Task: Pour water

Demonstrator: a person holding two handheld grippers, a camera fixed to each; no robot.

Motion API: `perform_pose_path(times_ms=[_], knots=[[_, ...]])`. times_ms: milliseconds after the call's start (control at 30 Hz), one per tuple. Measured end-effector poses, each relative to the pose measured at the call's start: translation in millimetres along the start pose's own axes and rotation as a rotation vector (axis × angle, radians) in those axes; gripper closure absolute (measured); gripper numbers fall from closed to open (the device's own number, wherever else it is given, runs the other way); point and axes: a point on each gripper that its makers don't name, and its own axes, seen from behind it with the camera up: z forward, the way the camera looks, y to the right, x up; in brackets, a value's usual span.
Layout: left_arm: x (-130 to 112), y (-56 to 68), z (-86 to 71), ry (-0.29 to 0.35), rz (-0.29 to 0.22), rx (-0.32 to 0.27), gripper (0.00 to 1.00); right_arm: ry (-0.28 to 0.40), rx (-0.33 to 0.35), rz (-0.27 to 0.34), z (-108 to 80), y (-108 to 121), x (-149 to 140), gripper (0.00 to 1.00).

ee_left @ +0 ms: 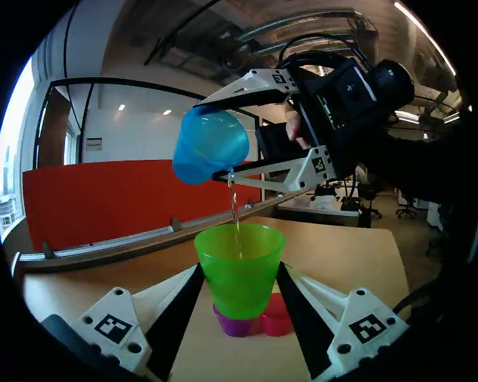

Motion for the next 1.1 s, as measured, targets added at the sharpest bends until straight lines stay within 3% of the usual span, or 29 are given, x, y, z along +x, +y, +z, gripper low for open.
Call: perform_pose_path(times_ms=[1100], knots=[[5.7, 0.6, 1.4, 0.005, 0.009, 0.000, 0.19, -0.009, -0.008, -0.075, 0.8, 5.6, 1.9, 0.07]])
